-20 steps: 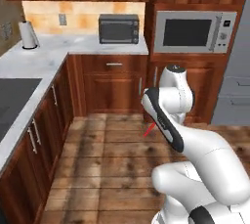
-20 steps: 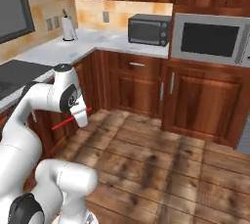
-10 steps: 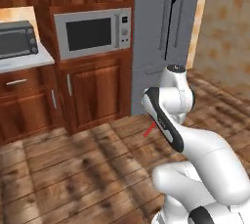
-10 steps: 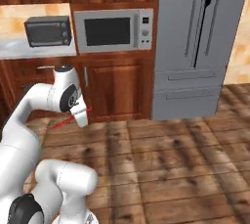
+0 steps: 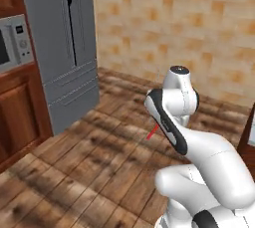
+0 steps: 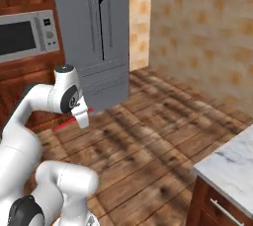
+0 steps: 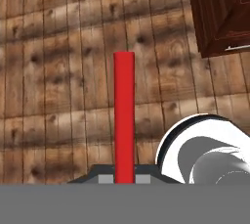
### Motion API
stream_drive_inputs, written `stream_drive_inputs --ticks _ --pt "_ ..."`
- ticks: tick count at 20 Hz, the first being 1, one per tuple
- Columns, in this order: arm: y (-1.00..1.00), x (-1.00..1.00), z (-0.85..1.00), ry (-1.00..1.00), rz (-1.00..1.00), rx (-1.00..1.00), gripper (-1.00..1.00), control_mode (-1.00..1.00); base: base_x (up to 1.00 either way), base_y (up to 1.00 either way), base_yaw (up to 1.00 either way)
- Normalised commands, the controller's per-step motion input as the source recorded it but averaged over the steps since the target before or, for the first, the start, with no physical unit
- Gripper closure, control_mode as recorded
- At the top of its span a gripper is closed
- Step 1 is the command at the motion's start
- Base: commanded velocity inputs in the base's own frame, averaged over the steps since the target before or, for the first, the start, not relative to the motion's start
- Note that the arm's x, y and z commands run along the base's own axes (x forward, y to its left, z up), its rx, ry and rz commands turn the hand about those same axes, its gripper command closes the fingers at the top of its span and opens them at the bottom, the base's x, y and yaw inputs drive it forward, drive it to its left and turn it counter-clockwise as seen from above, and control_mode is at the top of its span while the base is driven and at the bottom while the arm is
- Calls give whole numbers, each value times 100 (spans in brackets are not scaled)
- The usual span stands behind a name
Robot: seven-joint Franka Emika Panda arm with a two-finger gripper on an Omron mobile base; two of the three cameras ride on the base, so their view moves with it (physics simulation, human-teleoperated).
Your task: Take a straw from the drawer in front and place it inside the glass cup on the dining counter.
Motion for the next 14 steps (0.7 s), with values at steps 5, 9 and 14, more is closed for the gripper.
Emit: stream_drive_inputs --ticks 5,9,14 --pt "0 0 0 0 0 0 100 100 9 -26 -78" --pt "0 0 0 0 0 0 100 100 8 -23 -76" --pt "0 0 0 0 0 0 100 100 6 0 -68"
